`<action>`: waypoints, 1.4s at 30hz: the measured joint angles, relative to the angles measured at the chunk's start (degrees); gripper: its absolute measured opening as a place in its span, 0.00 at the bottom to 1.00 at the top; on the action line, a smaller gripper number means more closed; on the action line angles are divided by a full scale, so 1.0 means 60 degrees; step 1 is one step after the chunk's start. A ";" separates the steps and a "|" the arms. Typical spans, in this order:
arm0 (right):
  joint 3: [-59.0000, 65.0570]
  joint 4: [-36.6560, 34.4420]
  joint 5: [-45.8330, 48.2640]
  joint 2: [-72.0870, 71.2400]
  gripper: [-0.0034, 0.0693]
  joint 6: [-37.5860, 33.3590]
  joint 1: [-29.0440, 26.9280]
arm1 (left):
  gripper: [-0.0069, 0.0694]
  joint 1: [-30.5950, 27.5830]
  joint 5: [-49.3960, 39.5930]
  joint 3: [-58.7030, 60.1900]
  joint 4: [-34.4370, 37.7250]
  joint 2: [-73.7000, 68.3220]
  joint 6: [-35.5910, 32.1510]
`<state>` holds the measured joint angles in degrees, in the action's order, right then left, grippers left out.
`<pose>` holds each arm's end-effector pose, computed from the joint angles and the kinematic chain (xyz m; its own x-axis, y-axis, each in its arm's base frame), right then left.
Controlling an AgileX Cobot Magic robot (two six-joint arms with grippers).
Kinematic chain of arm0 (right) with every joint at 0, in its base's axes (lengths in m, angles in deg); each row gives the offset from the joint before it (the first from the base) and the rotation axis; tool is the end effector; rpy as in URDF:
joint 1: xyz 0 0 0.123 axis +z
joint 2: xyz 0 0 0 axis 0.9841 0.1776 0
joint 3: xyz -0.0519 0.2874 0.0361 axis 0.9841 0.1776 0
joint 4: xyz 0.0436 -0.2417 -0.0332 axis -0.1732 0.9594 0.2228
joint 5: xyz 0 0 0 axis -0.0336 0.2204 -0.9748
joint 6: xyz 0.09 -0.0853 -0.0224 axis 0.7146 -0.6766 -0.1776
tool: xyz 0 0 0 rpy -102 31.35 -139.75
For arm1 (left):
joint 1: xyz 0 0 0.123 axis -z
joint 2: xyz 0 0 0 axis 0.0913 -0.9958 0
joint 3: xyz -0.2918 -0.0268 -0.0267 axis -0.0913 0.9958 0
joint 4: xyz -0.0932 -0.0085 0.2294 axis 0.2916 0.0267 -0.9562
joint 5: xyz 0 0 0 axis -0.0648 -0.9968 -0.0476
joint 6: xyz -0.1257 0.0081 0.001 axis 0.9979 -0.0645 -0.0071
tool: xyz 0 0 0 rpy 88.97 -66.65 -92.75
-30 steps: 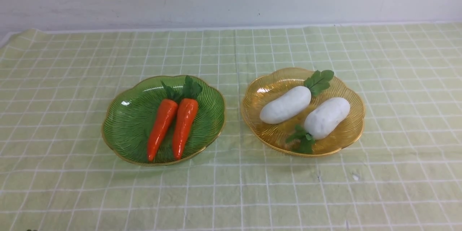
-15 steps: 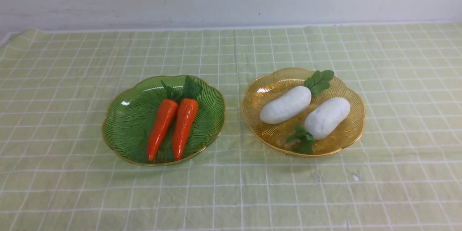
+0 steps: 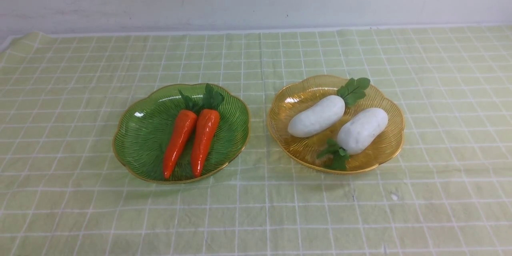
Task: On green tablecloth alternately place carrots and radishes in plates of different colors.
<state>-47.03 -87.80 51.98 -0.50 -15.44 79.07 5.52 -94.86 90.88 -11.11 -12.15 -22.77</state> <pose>0.0176 -0.0014 0.3549 0.3150 0.1150 -0.9421 -0.0168 0.9932 0.1156 0.0722 0.0011 0.1588 -0.3100 0.0673 -0.9483 0.0145 0.9977 0.0661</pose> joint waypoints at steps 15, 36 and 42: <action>0.2103 0.1181 0.0069 0.0000 0.03 -0.0470 -0.0481 | 0.08 0.0000 0.0000 0.0000 -0.0008 0.0000 0.0000; 0.5018 0.0780 0.0802 0.0020 0.03 -0.0470 -0.0271 | 0.08 0.0000 0.0000 0.0000 -0.0008 0.0000 0.0000; 0.5003 0.0753 0.0854 0.0020 0.03 -0.0470 -0.0271 | 0.08 0.0000 0.0000 0.0000 -0.0008 0.0000 0.0000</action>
<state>-17.02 -83.28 57.11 -0.38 -18.26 77.44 5.52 -94.86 90.88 -11.16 -12.15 -22.77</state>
